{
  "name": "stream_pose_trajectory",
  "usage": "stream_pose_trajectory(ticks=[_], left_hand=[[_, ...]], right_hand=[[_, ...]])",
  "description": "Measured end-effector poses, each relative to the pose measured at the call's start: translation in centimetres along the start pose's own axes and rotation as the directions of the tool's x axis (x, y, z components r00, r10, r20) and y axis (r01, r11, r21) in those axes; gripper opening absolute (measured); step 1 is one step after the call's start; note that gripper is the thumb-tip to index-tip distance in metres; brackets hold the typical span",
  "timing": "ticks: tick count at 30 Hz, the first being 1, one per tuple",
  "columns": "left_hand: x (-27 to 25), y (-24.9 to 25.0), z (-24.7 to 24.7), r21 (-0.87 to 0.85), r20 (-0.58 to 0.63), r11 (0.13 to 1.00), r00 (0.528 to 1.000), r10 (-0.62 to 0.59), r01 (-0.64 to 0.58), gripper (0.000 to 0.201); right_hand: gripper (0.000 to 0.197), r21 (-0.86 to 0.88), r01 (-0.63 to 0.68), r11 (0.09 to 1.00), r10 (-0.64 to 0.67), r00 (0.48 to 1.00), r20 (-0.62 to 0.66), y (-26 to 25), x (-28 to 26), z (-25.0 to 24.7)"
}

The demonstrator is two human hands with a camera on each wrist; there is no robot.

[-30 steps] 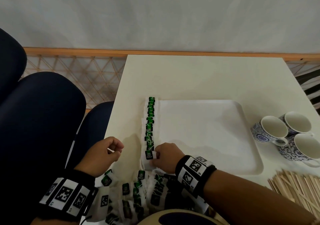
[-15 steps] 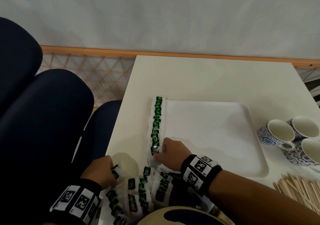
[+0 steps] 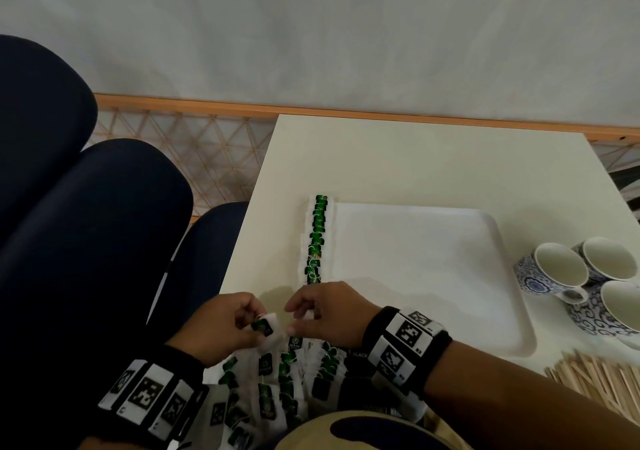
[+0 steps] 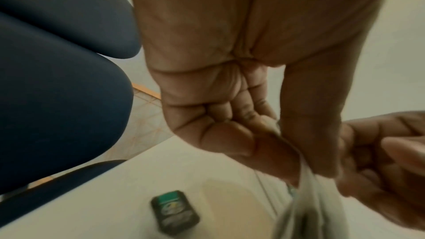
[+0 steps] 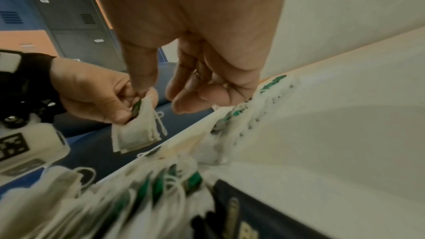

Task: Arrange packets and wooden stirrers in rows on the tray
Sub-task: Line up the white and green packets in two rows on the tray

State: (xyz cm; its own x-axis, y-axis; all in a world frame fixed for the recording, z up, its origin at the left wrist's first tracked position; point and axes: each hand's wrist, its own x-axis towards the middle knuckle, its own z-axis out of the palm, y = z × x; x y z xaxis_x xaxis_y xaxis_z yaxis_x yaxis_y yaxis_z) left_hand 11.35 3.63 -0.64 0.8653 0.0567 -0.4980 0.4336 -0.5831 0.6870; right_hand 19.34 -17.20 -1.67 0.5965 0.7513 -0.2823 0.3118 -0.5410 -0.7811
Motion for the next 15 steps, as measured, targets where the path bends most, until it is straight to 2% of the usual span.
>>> stream_pose_trajectory(ticks=[5, 8, 12, 15], left_hand=[[0.1, 2.5, 0.6, -0.101, -0.042, 0.989, 0.994, 0.105, -0.108, 0.033], [0.7, 2.6, 0.8, -0.133, -0.1, 0.984, 0.99, 0.103, -0.116, 0.025], [1.5, 1.6, 0.4, -0.035, -0.205, 0.997, 0.977, 0.062, -0.07, 0.01], [1.7, 0.7, 0.2, 0.094, -0.204, 0.996, 0.979, 0.025, -0.006, 0.007]], right_hand=[[0.027, -0.106, 0.072, 0.992, -0.078, 0.996, -0.051, -0.6, 0.4, 0.1], [0.028, -0.107, 0.045, 0.993, -0.053, 0.996, -0.073, 0.0, 0.4, -0.5], [0.031, 0.019, -0.099, 0.995, 0.1, 0.99, -0.096, 1.5, 0.3, -1.5], [0.032, 0.146, -0.209, 0.967, 0.218, 0.974, -0.052, 2.7, 0.1, -1.6]])
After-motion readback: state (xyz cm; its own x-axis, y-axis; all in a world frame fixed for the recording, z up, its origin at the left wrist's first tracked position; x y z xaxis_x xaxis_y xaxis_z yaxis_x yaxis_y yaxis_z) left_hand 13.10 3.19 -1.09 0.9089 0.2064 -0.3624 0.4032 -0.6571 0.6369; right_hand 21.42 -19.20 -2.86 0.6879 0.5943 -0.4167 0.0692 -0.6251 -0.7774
